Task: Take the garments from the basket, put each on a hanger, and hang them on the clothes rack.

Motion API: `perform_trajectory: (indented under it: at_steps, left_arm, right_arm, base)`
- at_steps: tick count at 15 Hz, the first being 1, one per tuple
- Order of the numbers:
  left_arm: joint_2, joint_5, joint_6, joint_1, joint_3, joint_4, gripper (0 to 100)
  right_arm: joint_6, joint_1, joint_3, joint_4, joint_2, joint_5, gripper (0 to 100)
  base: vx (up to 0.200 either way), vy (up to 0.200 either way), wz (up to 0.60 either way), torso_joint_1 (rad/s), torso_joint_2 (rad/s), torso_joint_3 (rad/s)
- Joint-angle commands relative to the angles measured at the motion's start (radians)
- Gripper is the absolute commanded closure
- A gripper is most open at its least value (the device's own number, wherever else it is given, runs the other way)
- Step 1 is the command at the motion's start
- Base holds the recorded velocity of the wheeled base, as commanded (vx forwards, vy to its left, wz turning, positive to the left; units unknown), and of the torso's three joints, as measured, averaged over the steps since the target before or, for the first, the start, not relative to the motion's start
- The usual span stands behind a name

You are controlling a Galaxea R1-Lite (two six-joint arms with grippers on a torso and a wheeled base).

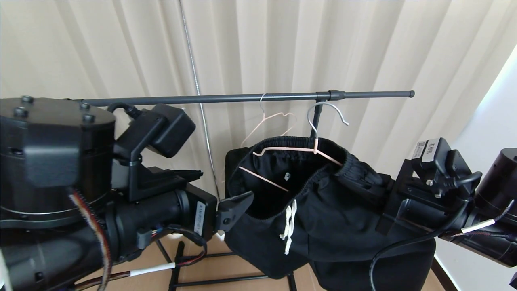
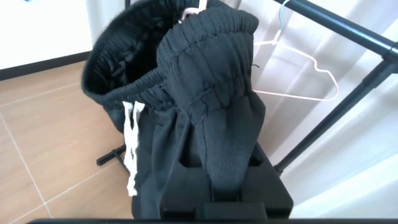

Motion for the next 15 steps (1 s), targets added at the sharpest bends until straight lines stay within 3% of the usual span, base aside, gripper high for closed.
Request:
perform_trajectory:
  at_steps: [1, 6, 12, 15]
  left_arm:
    - [-0.098, -0.037, 0.028, 0.044, 0.044, -0.002, 0]
    - [-0.140, -0.105, 0.111, 0.167, 0.096, -0.002, 0]
    - [-0.154, -0.445, 0.427, 0.445, 0.115, -0.002, 0]
    - [-0.094, -0.491, 0.600, 0.494, 0.115, -0.031, 0]
  right_arm:
    - [0.006, -0.017, 0.001, 0.000, 0.000, 0.034, 100]
    - [0.006, -0.034, 0.016, 0.000, -0.010, 0.129, 100]
    - [0.013, -0.067, -0.022, 0.003, -0.015, 0.260, 100]
    - [0.067, -0.068, -0.019, -0.002, -0.012, 0.360, 100]
  base:
    - [0.000, 0.000, 0.00, 0.000, 0.00, 0.000]
    - [0.000, 0.000, 0.00, 0.000, 0.00, 0.000]
    - [0.000, 0.000, 0.00, 0.000, 0.00, 0.000]
    - [0.000, 0.000, 0.00, 0.000, 0.00, 0.000]
